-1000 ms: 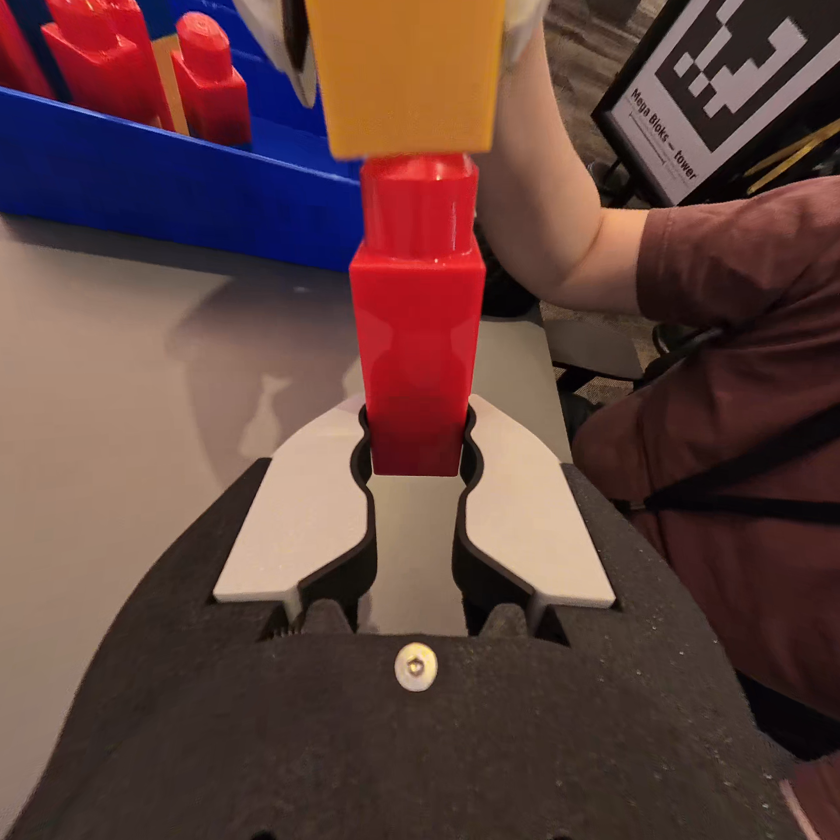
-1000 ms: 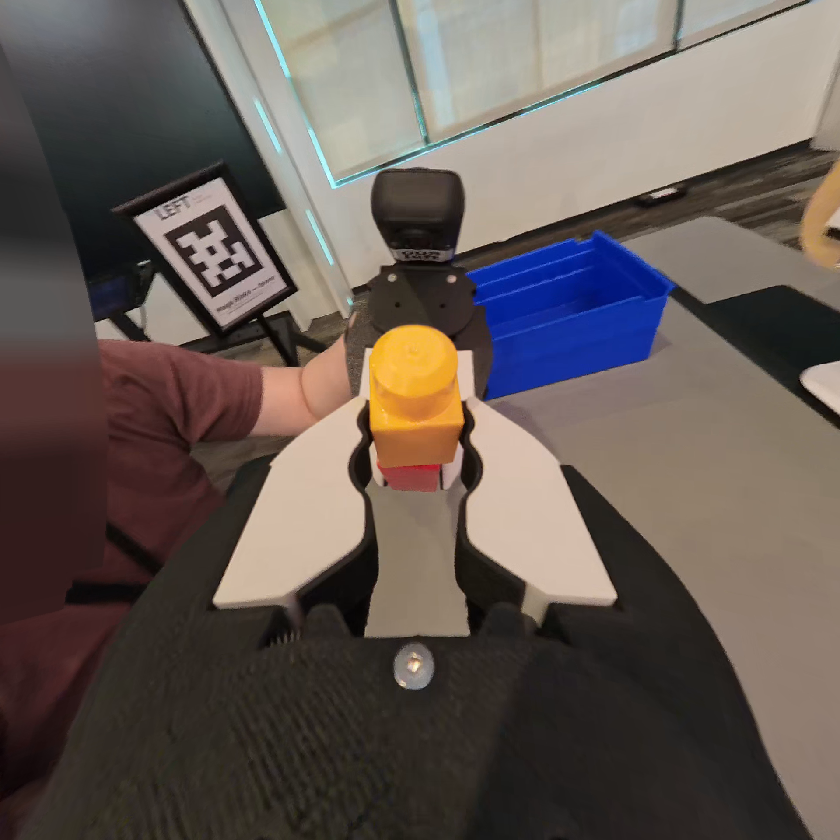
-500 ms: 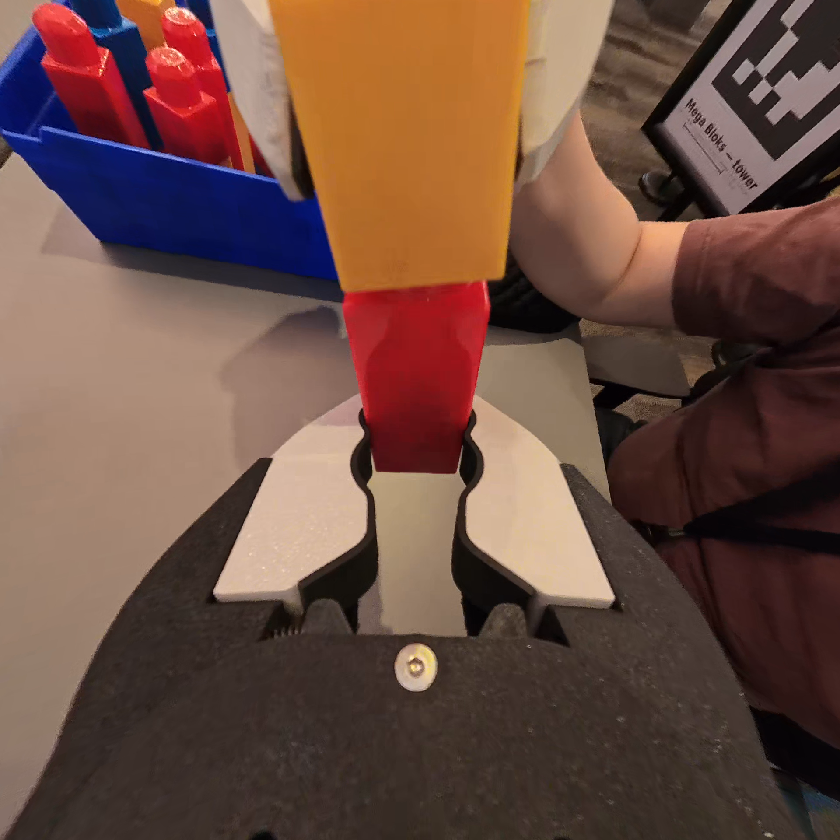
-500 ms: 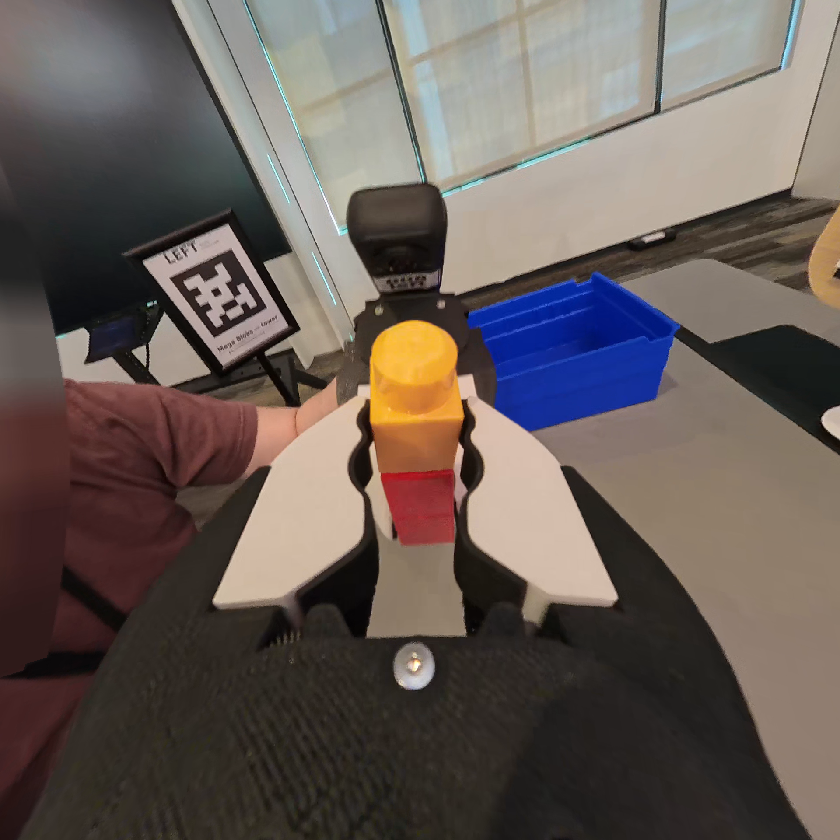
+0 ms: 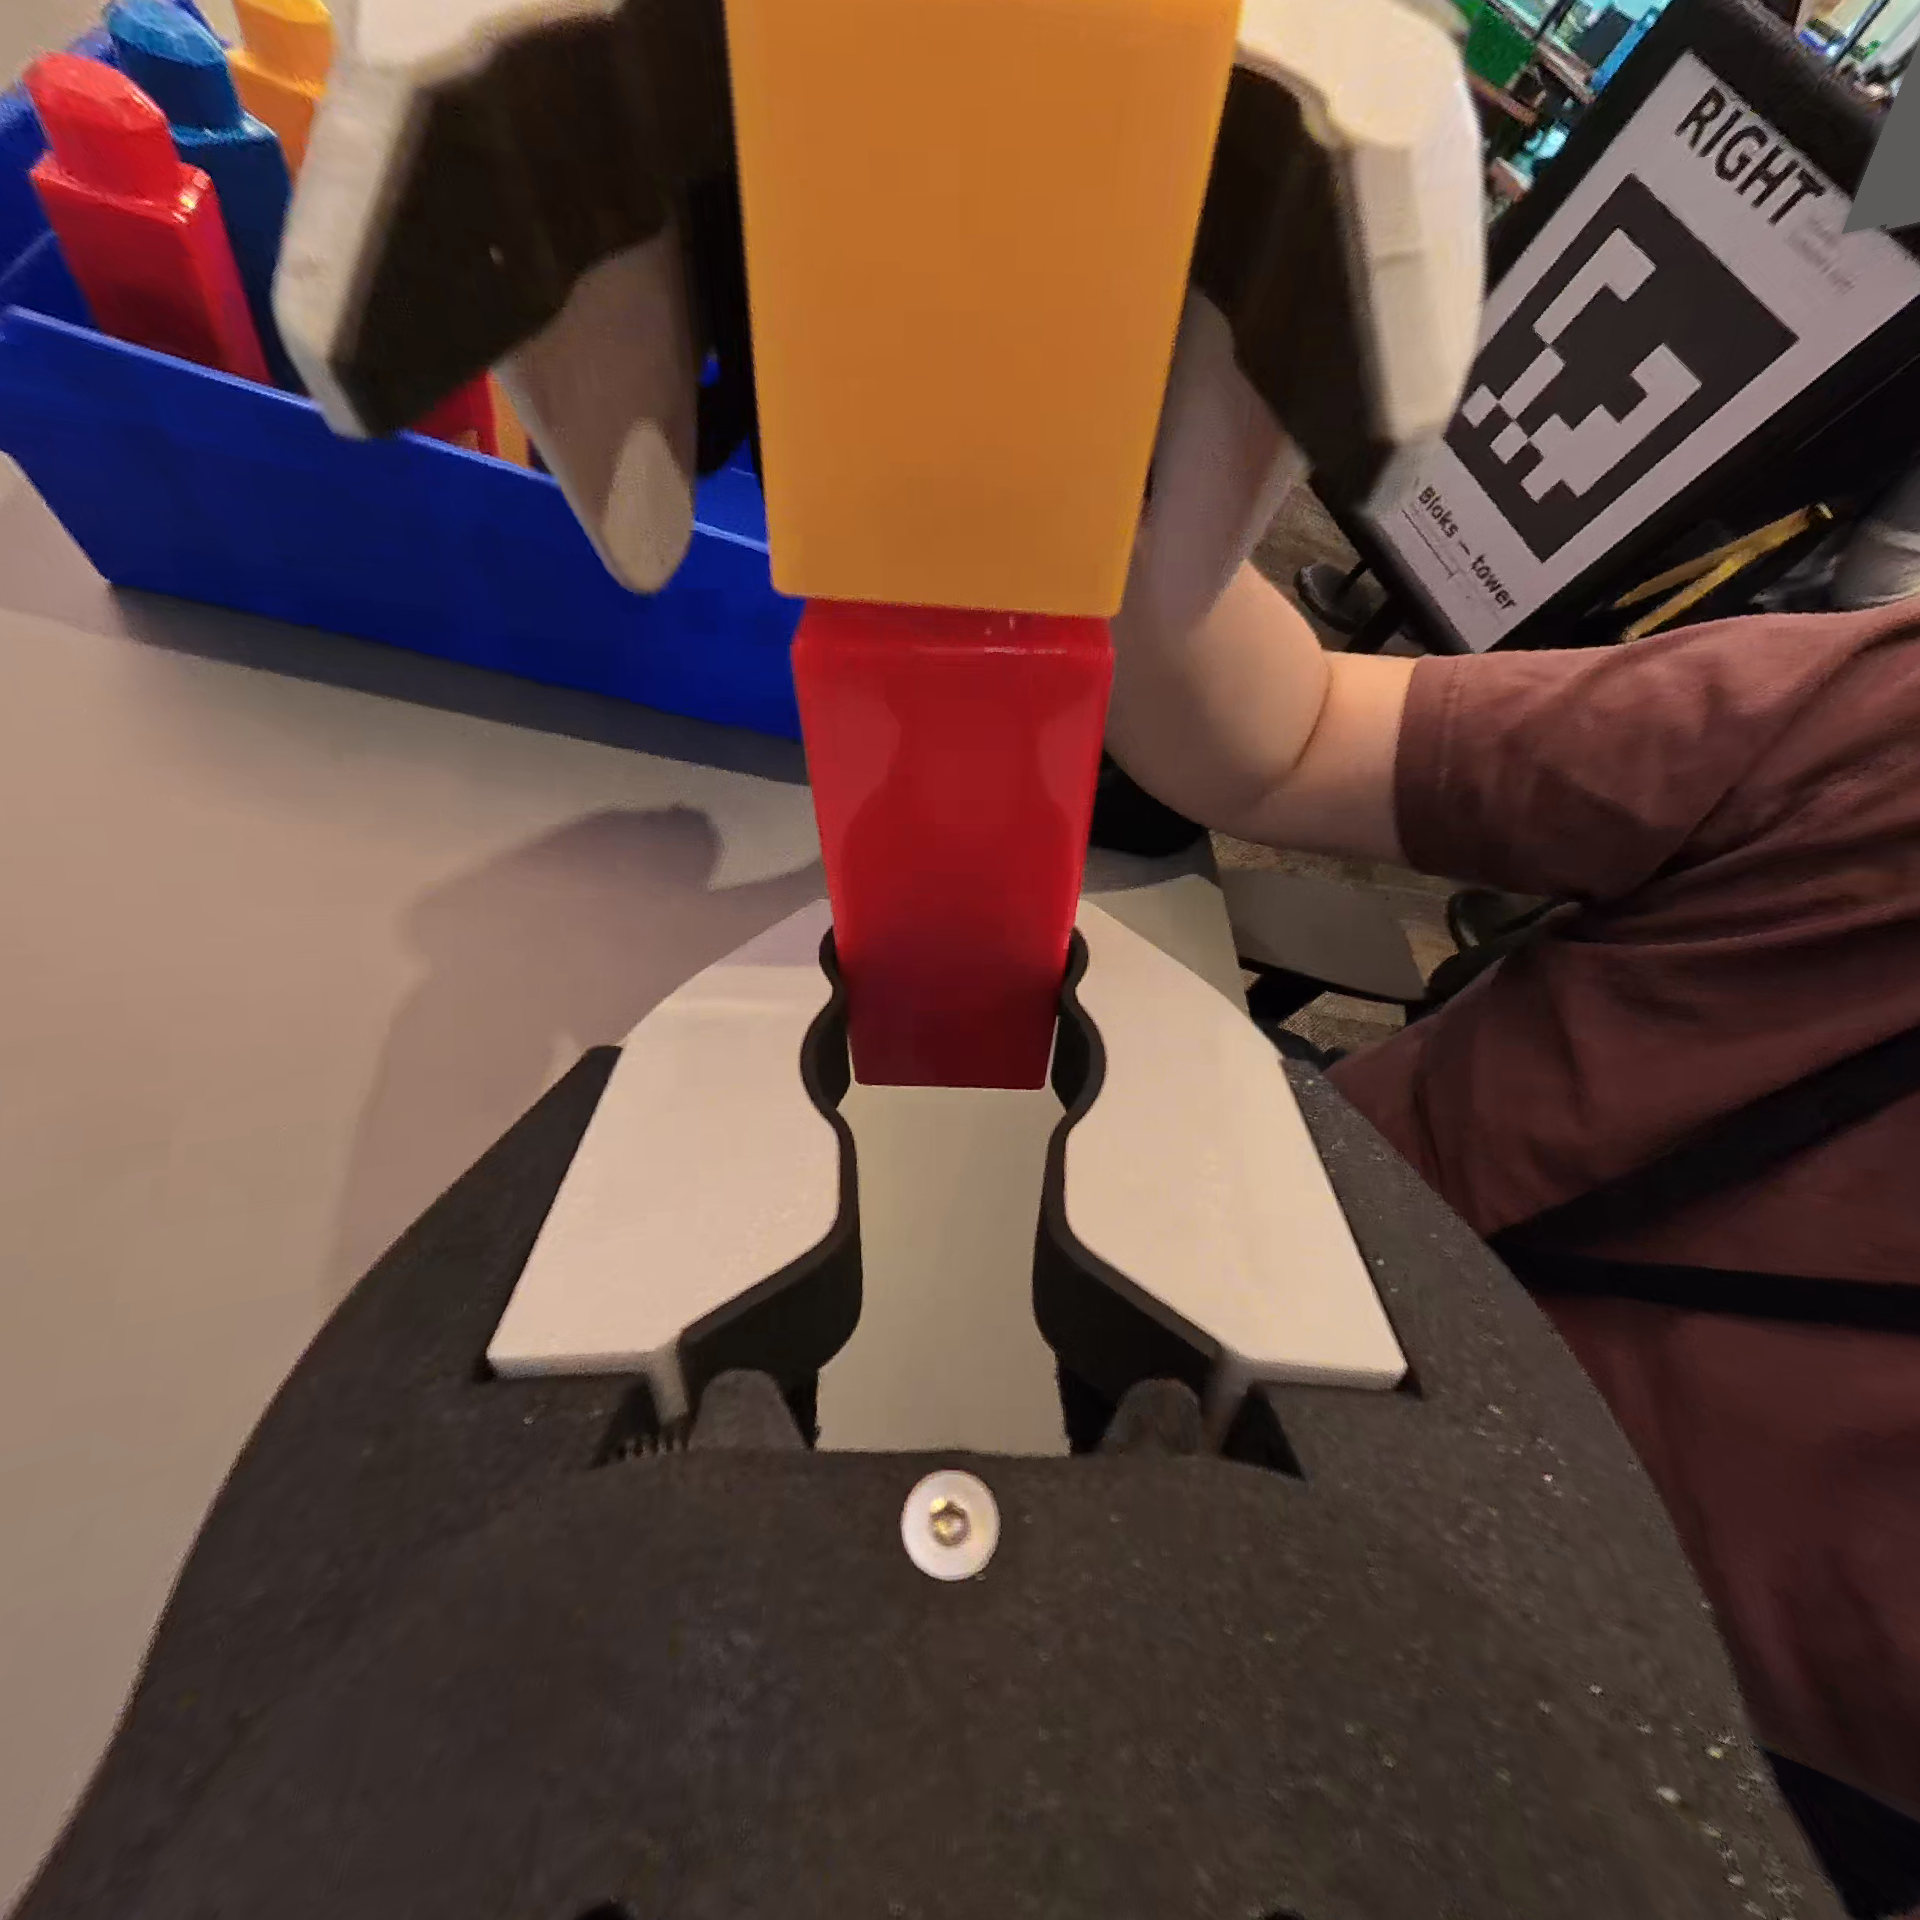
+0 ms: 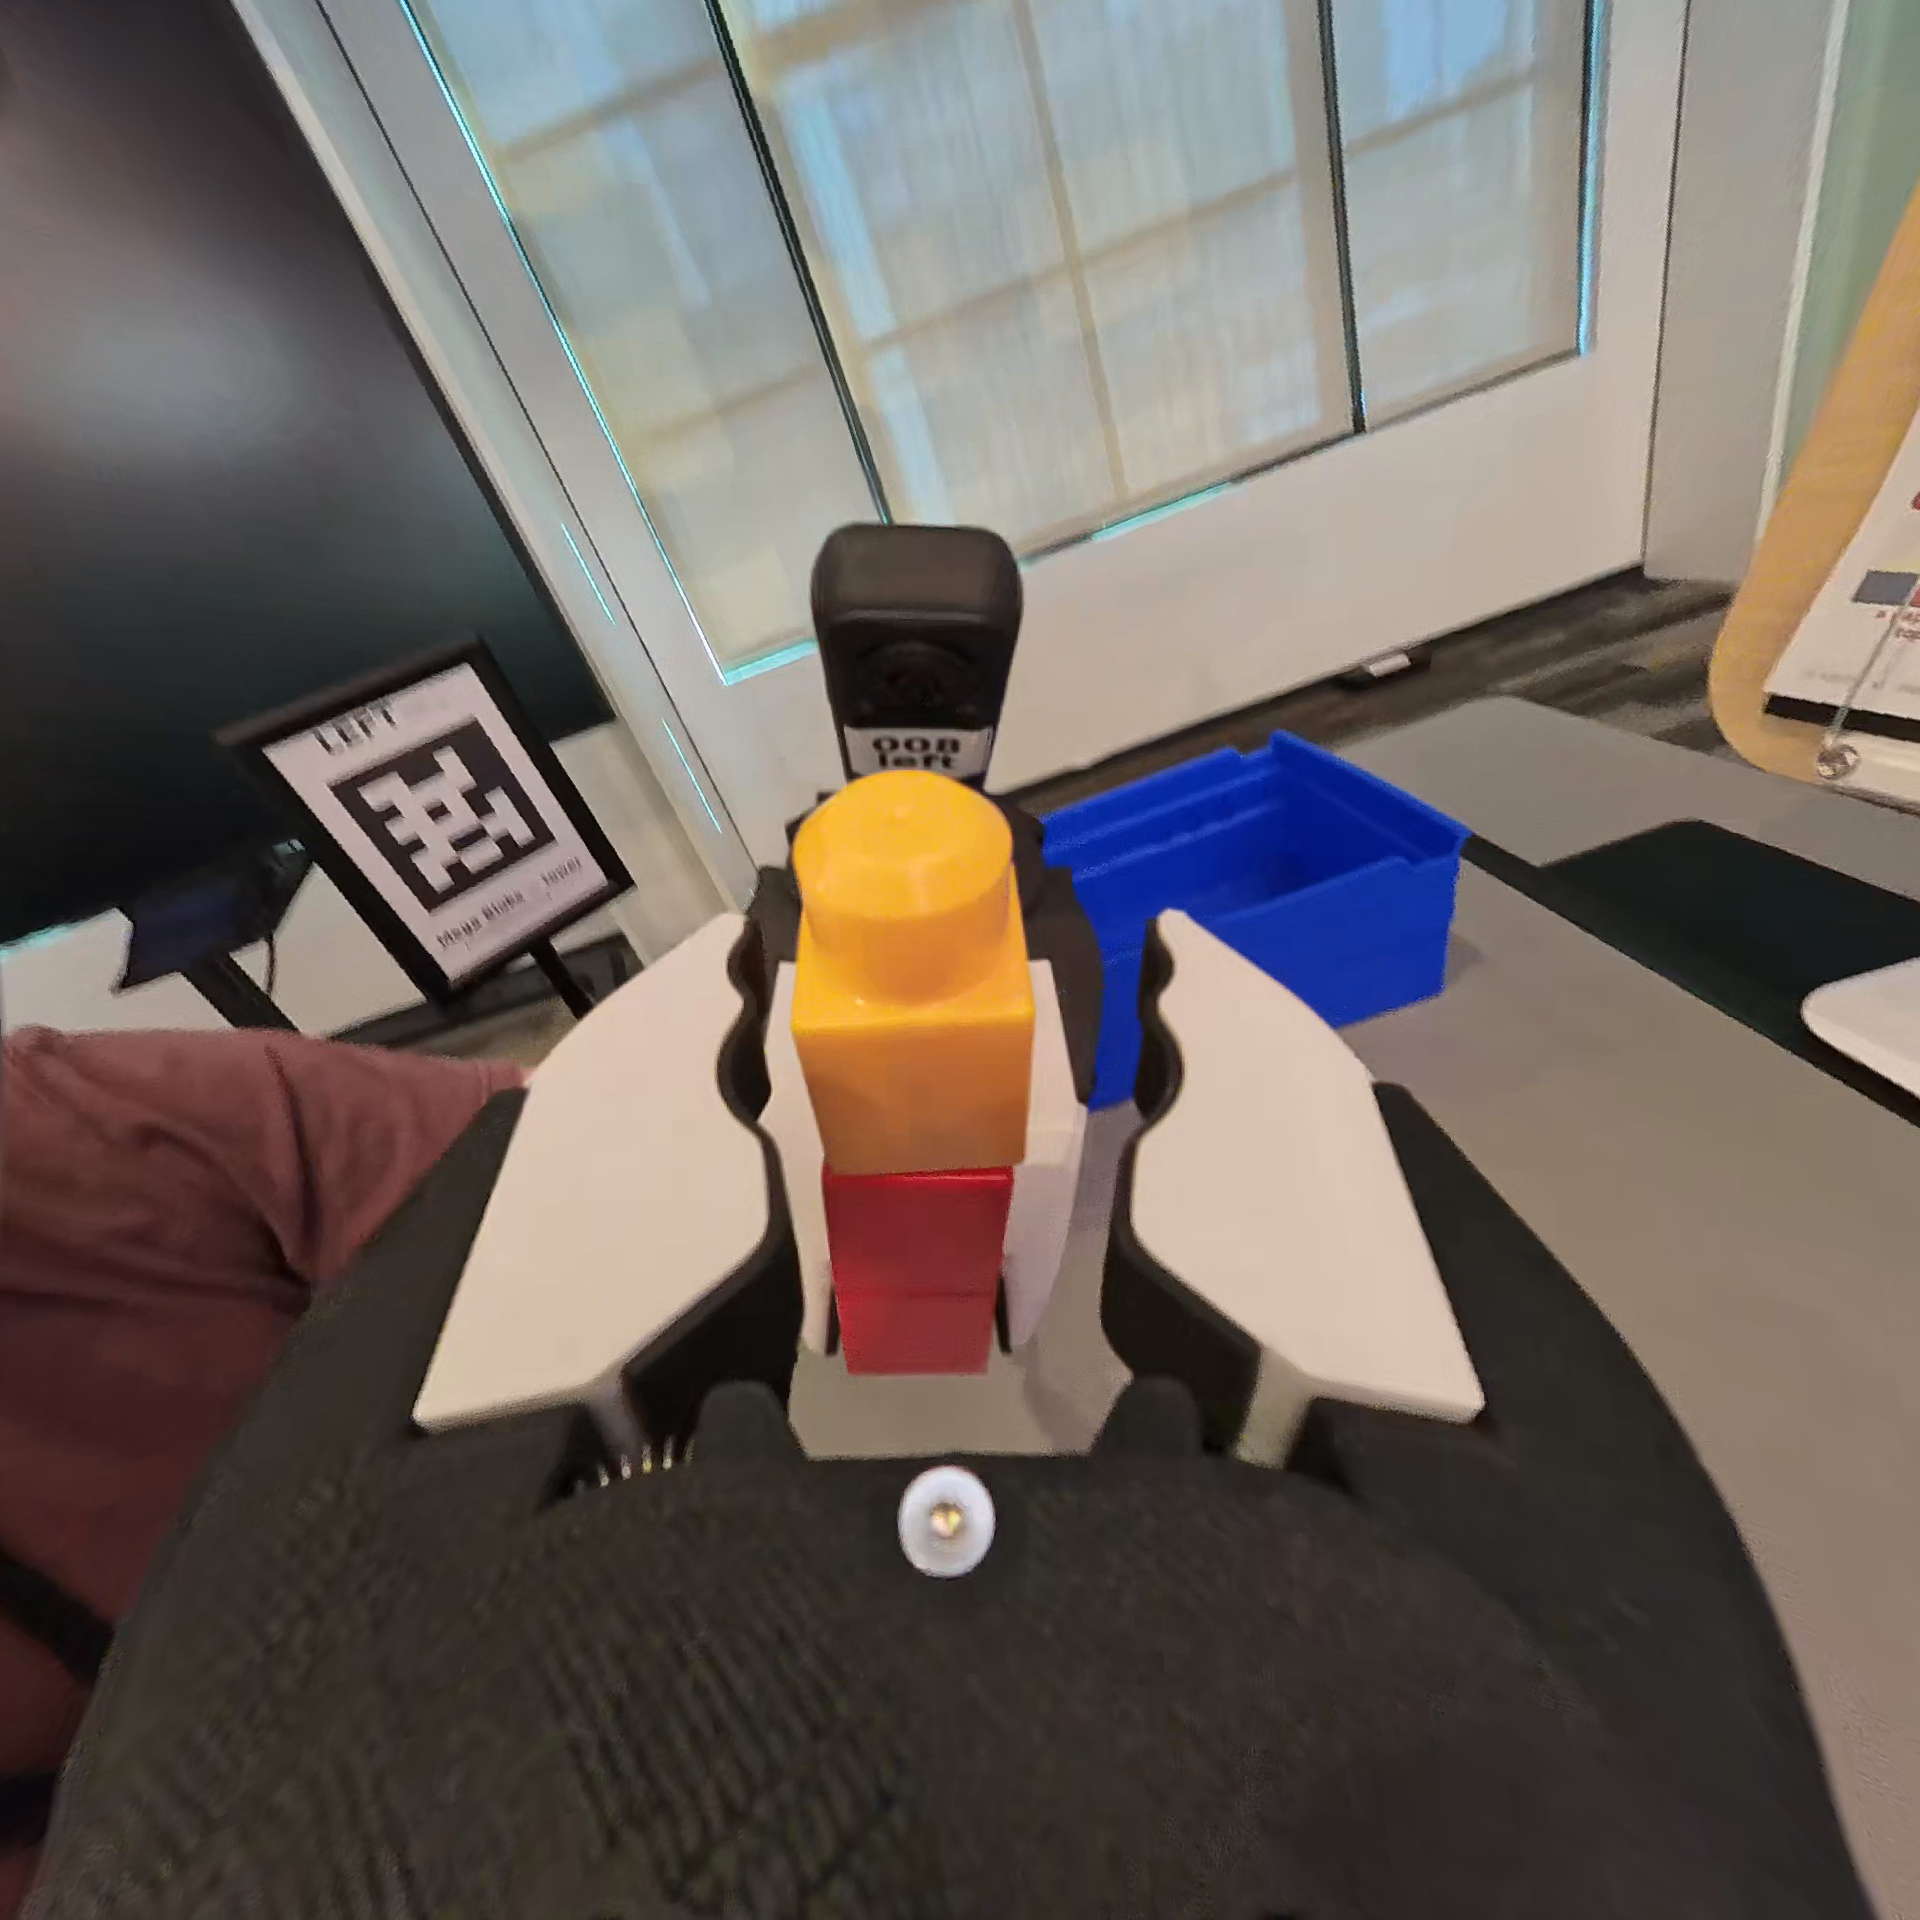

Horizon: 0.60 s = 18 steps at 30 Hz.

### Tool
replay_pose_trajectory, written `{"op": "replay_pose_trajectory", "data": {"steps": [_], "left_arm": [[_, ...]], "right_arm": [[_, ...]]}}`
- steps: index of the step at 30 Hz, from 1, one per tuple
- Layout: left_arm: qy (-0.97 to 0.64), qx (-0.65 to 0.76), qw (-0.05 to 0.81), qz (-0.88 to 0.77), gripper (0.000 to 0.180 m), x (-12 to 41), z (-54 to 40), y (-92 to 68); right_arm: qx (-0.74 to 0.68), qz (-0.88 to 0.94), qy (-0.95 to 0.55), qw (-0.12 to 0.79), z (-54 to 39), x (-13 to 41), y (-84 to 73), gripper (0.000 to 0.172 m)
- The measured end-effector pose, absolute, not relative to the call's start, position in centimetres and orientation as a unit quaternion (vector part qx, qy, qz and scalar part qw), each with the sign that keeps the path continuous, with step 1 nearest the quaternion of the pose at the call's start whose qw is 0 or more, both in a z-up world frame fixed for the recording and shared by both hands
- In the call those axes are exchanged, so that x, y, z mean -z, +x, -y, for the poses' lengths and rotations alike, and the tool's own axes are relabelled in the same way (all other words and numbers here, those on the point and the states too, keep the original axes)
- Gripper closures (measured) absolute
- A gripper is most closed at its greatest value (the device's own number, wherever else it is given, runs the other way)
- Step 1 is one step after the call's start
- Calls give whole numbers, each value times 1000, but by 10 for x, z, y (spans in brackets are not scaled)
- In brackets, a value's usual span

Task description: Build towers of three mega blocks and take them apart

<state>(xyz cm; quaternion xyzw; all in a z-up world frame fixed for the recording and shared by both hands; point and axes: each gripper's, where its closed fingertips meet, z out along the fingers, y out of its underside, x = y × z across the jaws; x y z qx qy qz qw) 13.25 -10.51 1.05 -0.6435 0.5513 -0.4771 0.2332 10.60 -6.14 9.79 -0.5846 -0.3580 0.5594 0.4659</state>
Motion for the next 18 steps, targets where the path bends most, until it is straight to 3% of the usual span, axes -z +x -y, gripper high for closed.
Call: {"op": "replay_pose_trajectory", "data": {"steps": [9,11,18], "left_arm": [[-653,469,274,-528,145,-18,91,130],[-651,468,270,-534,145,-17,94,132],[-670,435,241,-551,145,-4,99,131]], "right_arm": [[-588,302,-547,513,53,-112,112,116],[-585,307,-542,519,57,-114,111,134],[-566,349,-571,481,63,-100,105,135]]}}
